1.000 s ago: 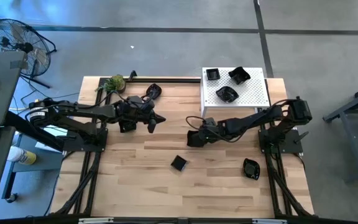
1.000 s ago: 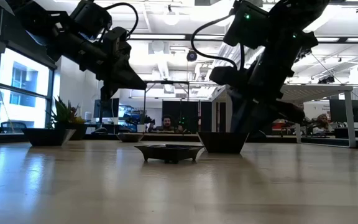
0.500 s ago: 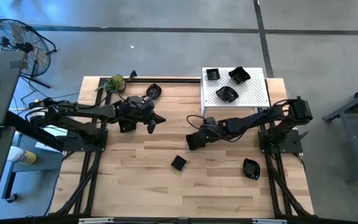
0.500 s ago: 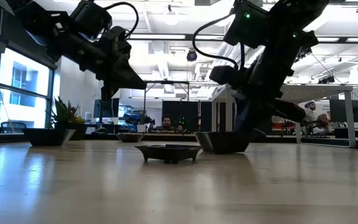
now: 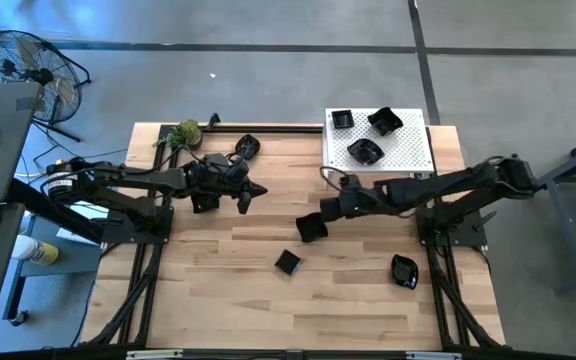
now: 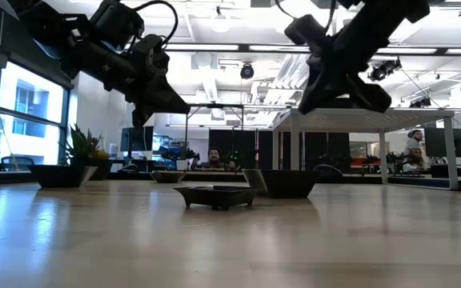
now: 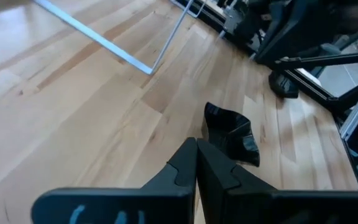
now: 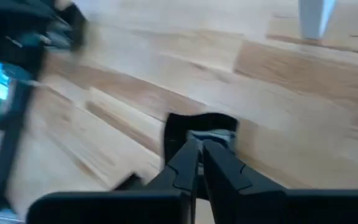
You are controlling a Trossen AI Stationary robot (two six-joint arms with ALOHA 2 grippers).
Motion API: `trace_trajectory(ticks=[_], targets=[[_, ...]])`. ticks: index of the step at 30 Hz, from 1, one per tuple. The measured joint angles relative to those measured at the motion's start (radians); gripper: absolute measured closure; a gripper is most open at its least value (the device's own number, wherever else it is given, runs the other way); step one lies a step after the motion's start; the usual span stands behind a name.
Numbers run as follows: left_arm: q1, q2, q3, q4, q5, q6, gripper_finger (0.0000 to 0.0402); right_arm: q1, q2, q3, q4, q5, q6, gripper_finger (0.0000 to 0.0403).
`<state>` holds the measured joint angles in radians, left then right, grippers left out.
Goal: Pick & Place Mini shaped plates
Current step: Stack the distorted square plate on top of the stacked distorted square plates on the shelf
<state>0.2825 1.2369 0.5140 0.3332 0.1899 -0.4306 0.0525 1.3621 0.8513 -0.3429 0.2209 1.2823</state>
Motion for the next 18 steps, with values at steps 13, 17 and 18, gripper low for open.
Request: trace_trajectory(ticks=[13, 17, 18], targets=[[0.000, 0.000, 0.001, 0.008, -0.018, 0.011, 0.0401, -0.007, 0.218, -0.002, 0.044, -0.038, -0.040, 0.0269], [0.000, 0.000, 0.001, 0.005, -0.018, 0.012, 0.0401, -0.007, 0.258, -0.002, 0.084, -0.043, -0.077, 0.0282], [0.000, 0.000, 0.001, 0.003, -0.018, 0.013, 0.0401, -0.007, 0.266, -0.002, 0.102, -0.051, -0.083, 0.0289]])
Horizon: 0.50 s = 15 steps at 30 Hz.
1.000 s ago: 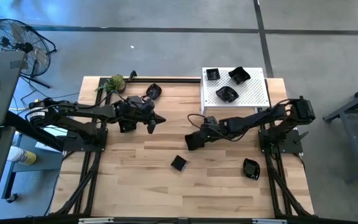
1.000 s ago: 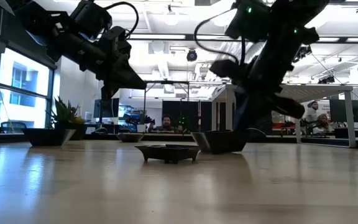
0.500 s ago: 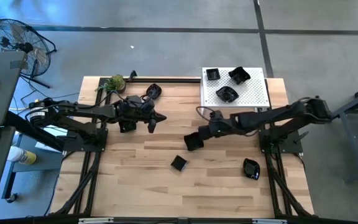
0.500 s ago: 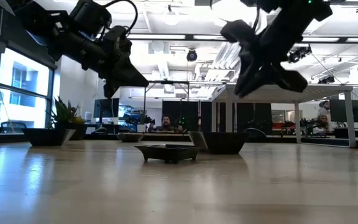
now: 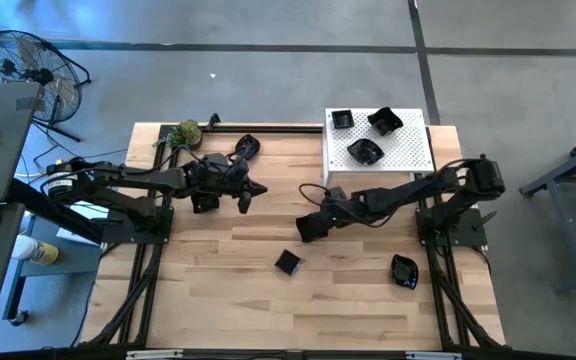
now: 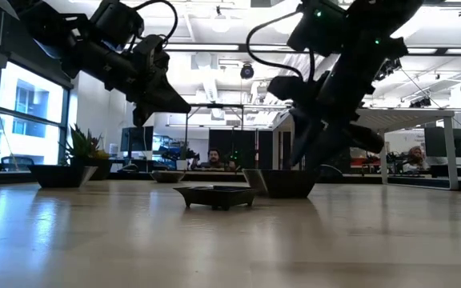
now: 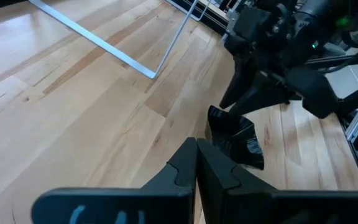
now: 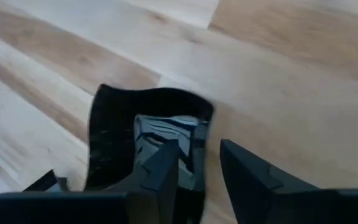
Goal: Pick & Place Mini shaped plates
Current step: Stack the distorted square plate on top of the stacked distorted square plates on the shelf
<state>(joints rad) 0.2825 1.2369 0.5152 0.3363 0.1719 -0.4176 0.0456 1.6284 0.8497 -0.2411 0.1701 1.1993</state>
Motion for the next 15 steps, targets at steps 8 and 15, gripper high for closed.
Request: trace_trajectory(ticks=[8, 15], targets=[[0.000, 0.000, 0.000, -0.002, -0.001, 0.002, 0.0401, 0.000, 0.050, 0.000, 0.038, -0.030, 0.003, 0.0354], [0.000, 0.000, 0.000, -0.002, -0.001, 0.002, 0.0401, 0.000, 0.050, 0.000, 0.039, -0.030, 0.044, 0.0398]])
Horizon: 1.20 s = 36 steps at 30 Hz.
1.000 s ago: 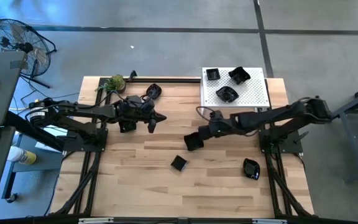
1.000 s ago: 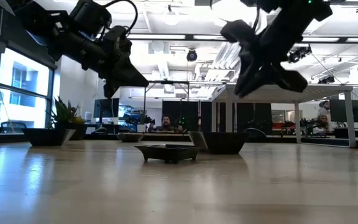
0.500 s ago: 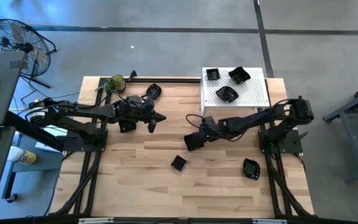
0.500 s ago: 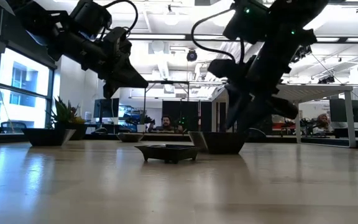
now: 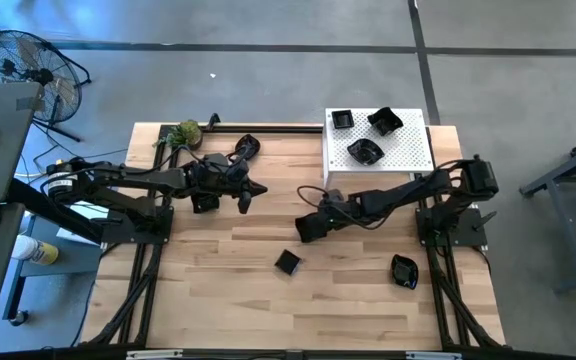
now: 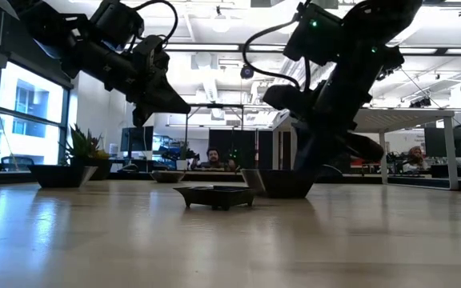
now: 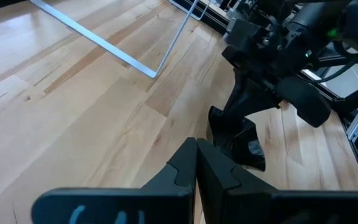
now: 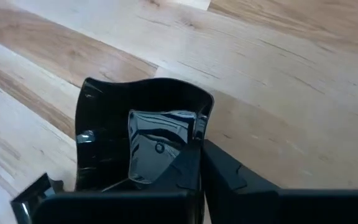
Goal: Pick & Place Mini shaped plates
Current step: Stack the distorted square plate on top of the stacked distorted square plates on the shelf
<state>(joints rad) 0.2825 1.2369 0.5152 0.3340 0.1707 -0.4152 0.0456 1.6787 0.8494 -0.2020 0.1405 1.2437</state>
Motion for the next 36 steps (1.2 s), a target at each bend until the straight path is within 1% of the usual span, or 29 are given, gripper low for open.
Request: trace_trajectory(ticks=[5, 9, 15, 17, 20, 24, 26, 28, 32, 36], targets=[[0.000, 0.000, 0.000, -0.001, 0.000, 0.000, 0.0401, 0.000, -0.022, 0.000, 0.001, 0.006, 0.055, 0.0397], [0.000, 0.000, 0.000, -0.008, 0.000, 0.000, 0.0401, 0.000, -0.080, 0.000, -0.001, 0.039, 0.093, 0.0400], [0.000, 0.000, 0.000, -0.013, 0.000, 0.000, 0.0401, 0.000, -0.241, 0.009, -0.013, 0.142, 0.139, 0.0400], [0.000, 0.000, 0.000, -0.013, 0.000, 0.000, 0.0401, -0.012, -0.304, 0.034, -0.035, 0.166, 0.140, 0.0400], [0.000, 0.000, 0.000, -0.005, 0.000, 0.000, 0.0401, -0.062, -0.388, 0.102, -0.127, 0.191, 0.119, 0.0397], [0.000, 0.000, 0.000, 0.008, 0.001, -0.001, 0.0401, -0.183, -0.465, 0.237, -0.373, 0.229, 0.101, 0.0395], [0.000, 0.000, 0.000, 0.007, 0.001, -0.008, 0.0401, -0.272, -0.491, 0.301, -0.495, 0.249, 0.086, 0.0396], [0.000, 0.000, 0.000, 0.008, 0.001, -0.008, 0.0401, -0.373, -0.515, 0.344, -0.579, 0.258, 0.078, 0.0399], [0.000, 0.000, 0.000, 0.008, 0.003, -0.008, 0.0401, -0.578, -0.545, 0.381, -0.658, 0.245, 0.042, 0.0399], [-0.001, 0.000, 0.000, 0.008, 0.004, -0.008, 0.0401, -0.758, -0.533, 0.380, -0.690, 0.169, 0.046, 0.0399]])
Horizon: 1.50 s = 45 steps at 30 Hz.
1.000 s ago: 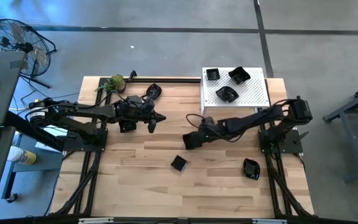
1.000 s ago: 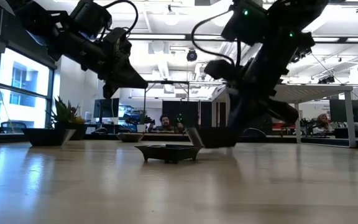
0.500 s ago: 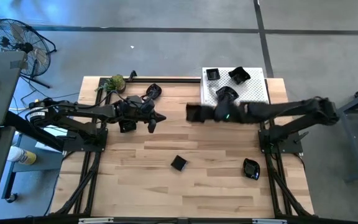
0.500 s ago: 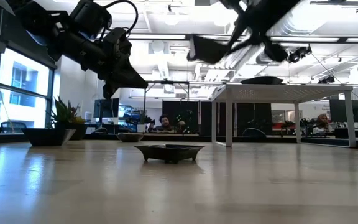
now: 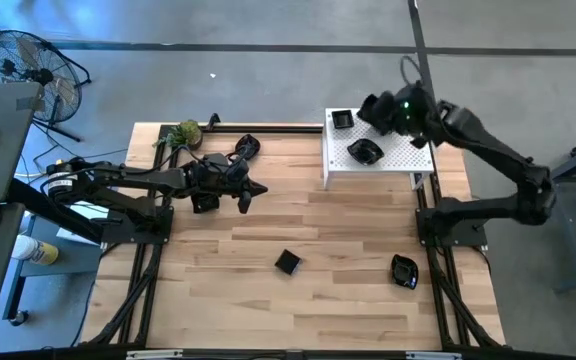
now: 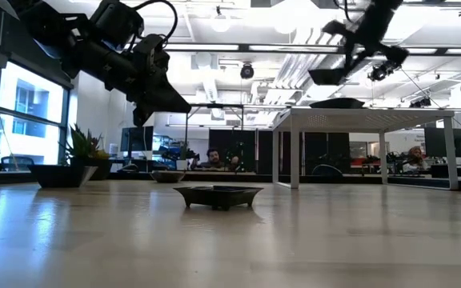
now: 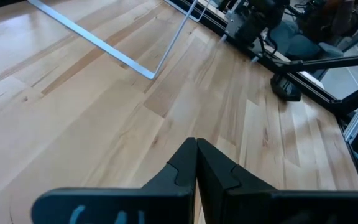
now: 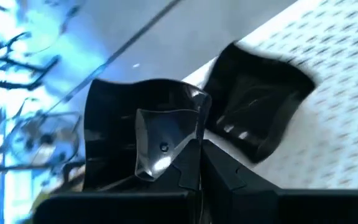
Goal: Pick & Place Mini shaped plates
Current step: Stack the distorted square plate on top of the stacked distorted square plates on the shelf, then stack the leaf-shaped plate on top of the stacked leaf-shaped plates on the shelf
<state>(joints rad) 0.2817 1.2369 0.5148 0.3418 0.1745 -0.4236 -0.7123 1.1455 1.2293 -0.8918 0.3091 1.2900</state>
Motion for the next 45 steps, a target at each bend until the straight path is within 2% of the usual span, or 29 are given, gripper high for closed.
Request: trace_trajectory(ticks=[8, 14, 21, 27, 34, 37, 40, 45], targets=[[0.000, 0.000, 0.000, 0.000, 0.004, 0.010, 0.0401, -0.172, 0.030, 0.000, -0.008, -0.032, -0.031, 0.0400], [0.000, 0.000, 0.000, 0.000, 0.005, 0.026, 0.0401, -0.211, 0.052, -0.001, -0.081, -0.053, -0.028, 0.0400], [0.000, 0.000, -0.001, 0.013, -0.005, 0.034, 0.0401, -0.216, 0.083, -0.001, -0.064, -0.059, -0.015, 0.0398], [0.000, 0.000, -0.001, 0.014, -0.003, 0.034, 0.0401, -0.217, 0.122, -0.001, -0.063, -0.081, -0.011, 0.0366], [0.000, 0.000, -0.001, 0.000, 0.000, 0.027, 0.0401, -0.218, 0.105, -0.001, -0.061, -0.074, -0.042, 0.0323], [0.000, 0.000, -0.001, -0.001, 0.001, 0.026, 0.0401, -0.218, 0.085, -0.001, -0.061, -0.086, -0.112, 0.0309], [0.000, 0.000, -0.001, -0.001, 0.000, 0.026, 0.0401, -0.218, 0.046, -0.001, -0.062, -0.158, -0.276, 0.0307], [0.000, 0.000, -0.001, -0.001, -0.006, 0.000, 0.0401, -0.142, -0.050, -0.001, -0.072, -0.231, -0.549, 0.0353]])
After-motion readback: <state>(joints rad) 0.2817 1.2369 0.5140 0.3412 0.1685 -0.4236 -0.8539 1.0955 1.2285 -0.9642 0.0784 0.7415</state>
